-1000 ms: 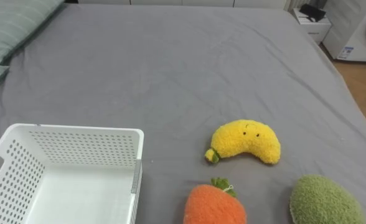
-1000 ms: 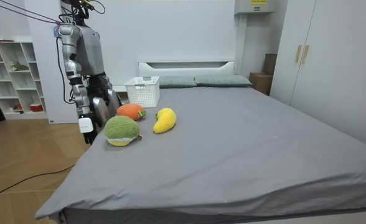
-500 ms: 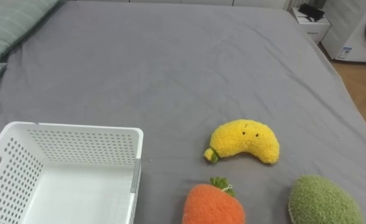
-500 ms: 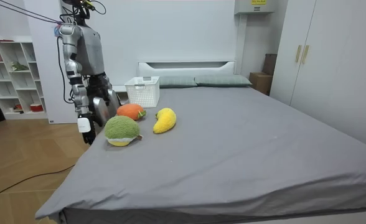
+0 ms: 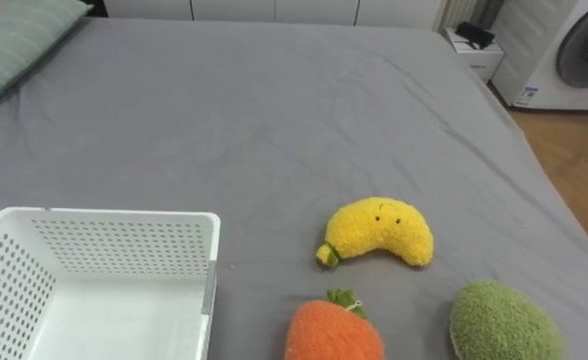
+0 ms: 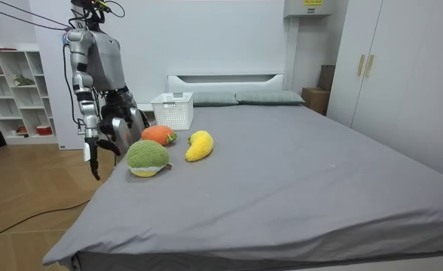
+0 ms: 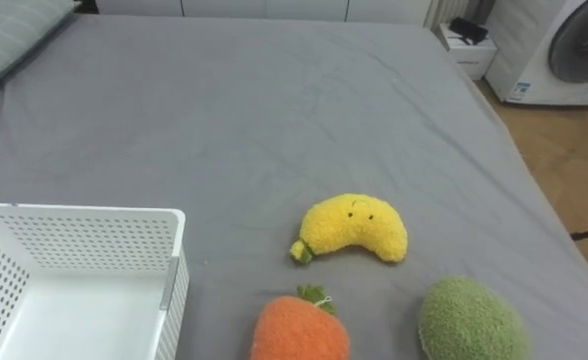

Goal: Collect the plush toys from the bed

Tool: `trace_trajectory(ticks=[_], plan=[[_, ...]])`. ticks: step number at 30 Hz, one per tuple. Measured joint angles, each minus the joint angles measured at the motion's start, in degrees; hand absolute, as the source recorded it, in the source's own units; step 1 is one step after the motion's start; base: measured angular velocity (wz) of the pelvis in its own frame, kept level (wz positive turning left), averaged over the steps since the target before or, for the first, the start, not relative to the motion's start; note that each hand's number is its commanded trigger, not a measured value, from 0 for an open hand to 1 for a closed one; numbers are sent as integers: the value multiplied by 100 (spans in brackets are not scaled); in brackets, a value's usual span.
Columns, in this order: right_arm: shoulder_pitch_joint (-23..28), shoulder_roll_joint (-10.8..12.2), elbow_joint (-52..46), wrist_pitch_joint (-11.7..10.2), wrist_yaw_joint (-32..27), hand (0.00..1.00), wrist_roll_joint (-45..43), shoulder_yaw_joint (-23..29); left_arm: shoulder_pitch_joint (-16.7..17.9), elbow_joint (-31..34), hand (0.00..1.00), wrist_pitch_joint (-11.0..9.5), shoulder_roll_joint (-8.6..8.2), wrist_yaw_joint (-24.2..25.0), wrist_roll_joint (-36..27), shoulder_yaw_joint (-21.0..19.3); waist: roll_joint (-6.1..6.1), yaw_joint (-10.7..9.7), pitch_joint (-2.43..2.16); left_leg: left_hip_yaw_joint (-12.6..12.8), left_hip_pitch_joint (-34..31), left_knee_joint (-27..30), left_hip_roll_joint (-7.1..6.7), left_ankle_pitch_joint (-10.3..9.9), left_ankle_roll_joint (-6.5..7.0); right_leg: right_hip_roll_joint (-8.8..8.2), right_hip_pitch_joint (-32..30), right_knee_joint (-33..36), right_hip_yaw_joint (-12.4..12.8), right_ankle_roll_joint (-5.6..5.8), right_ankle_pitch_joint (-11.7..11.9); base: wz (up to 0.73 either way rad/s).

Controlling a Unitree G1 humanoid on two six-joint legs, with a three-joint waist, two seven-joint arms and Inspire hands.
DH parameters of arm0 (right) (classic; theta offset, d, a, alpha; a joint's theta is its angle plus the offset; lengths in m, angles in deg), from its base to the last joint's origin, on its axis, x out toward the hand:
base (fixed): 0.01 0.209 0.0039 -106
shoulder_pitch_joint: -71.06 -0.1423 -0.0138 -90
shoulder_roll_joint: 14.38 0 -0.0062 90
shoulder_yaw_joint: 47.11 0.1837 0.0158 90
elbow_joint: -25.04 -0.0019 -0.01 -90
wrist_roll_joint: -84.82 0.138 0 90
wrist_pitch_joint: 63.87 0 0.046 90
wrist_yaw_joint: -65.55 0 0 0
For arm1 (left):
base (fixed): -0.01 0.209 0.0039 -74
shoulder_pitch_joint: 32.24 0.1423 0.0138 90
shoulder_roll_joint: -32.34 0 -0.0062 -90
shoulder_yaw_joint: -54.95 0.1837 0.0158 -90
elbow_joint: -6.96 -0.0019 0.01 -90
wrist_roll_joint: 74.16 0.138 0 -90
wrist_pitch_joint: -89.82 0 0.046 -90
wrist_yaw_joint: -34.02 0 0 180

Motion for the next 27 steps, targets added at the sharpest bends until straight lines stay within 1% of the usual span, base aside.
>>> trace_trajectory(ticks=[1,3,5,6,7,9,12,17,19,21,22,23,26,27], plan=[[-1,-25,-86,7,-53,0,-23,20,5,15,0,4,4,-4,0,-2,-6,-24,-1,21,7,-1,-2,0,0,-6,-14,32,8,-3,-8,-12],[-71,-116,-509,-1,-203,0,-229,286,84,86,0,-2,6,-5,15,-16,-21,-104,0,71,2,-4,7,-1,1,-7,-27,39,34,2,-10,-7],[-112,-218,-757,-24,-304,0,-389,395,114,88,0,-11,13,-3,50,-62,-41,-108,-11,90,-9,-3,3,-2,3,-10,-35,39,33,2,-9,-2],[-171,-283,-819,-40,-374,0,-441,401,107,98,0,-22,24,7,90,-83,-70,-104,-20,94,-15,-2,2,-1,2,-9,-40,40,32,1,-7,0],[-186,-298,-894,-39,-417,0,-453,401,101,98,0,-26,27,14,107,-99,-84,-96,-23,97,-14,-2,3,-1,2,-7,-42,44,32,-1,-2,0],[-193,-302,-1346,-41,-582,0,-541,400,107,93,0,-39,20,16,118,-119,-102,-70,-34,117,-11,4,2,0,2,5,-66,46,72,-1,2,-7],[-227,-304,-1916,-40,-791,0,-888,390,95,84,0,-44,21,5,124,-109,-98,-6,-37,118,-76,4,0,0,3,6,-165,67,91,2,5,-7],[-231,-323,-2782,-62,-940,0,-1438,387,140,114,0,-44,21,14,134,-106,-94,54,-34,123,-103,-4,0,1,4,10,-196,35,95,2,10,0],[-235,-323,-3204,-64,-1020,0,-1691,314,134,148,0,-44,20,27,127,-92,-69,79,-45,129,-111,-2,-2,1,4,7,-197,45,89,3,11,0],[-316,-330,-3589,-125,-1076,0,-2035,84,122,154,0,-44,32,25,128,-65,-72,82,-35,130,-111,6,-1,1,4,5,-209,31,89,3,11,0],[-338,-330,-3665,-125,-1081,0,-2045,31,100,156,0,-45,34,24,128,-29,-71,88,-32,130,-110,8,-1,1,4,4,-211,33,89,3,11,0],[-363,-327,-3824,-126,-1088,0,-2109,-77,65,182,0,-46,31,24,136,26,-55,118,-40,130,-109,13,-2,1,4,3,-212,34,90,3,11,0],[-319,-311,-4428,-125,-1084,0,-2403,-263,66,305,0,-54,20,24,141,100,-48,204,-40,119,-109,6,0,1,4,4,-214,35,88,4,10,0],[-319,-311,-4655,-128,-1072,0,-2483,-296,73,318,0,-51,22,25,150,120,-37,203,-44,117,-105,2,2,1,4,5,-207,34,87,4,10,0]])
